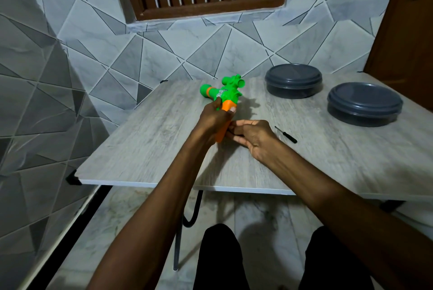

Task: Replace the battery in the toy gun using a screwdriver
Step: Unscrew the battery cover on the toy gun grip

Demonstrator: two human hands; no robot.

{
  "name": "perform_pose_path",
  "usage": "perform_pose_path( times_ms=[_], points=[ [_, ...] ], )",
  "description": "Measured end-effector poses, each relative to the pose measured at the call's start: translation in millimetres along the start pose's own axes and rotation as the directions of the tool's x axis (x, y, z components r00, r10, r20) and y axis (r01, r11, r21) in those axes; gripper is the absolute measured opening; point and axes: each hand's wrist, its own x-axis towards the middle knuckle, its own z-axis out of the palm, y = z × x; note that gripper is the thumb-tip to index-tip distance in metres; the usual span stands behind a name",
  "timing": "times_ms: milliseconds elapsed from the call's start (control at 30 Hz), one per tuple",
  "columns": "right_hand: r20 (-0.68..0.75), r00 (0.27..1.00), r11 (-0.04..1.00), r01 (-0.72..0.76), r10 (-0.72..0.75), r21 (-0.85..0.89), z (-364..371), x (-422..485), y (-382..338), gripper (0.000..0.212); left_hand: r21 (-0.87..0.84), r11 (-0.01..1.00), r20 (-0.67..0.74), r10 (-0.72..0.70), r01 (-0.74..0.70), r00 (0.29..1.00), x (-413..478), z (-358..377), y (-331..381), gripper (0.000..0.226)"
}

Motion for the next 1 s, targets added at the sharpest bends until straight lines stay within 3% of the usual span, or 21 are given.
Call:
perform_pose_path(
  times_ms=[233, 433, 667, 1000],
  points=[
    [-0.011, 1.000, 1.000, -0.002, 0.002, 0.022, 3.3, -3.1, -0.7, 0.027, -0.002, 1.000, -0.018, 0.000, 0.000, 1.000, 1.2, 0.1, -0.6, 0.065],
    [-0.061, 0.997, 0.998, 0.044, -0.046, -0.034, 4.3, -3.3, 0.6, 0.011, -0.010, 1.000, -0.013, 0.010, -0.011, 1.000, 0.4, 1.6, -3.9, 0.065],
    [-0.107, 0.992, 0.997, 0.062, -0.065, -0.035, 5.4, -1.7, -0.3, 0.011, -0.015, 1.000, -0.009, 0.023, -0.023, 1.000, 3.0, 1.3, -6.0, 0.063],
    [-0.051, 0.993, 0.991, 0.103, -0.108, -0.089, 4.4, -4.2, -2.4, 0.024, -0.236, 0.972, -0.015, -0.001, -0.003, 1.000, 1.3, -0.5, -10.3, 0.063]
  ],
)
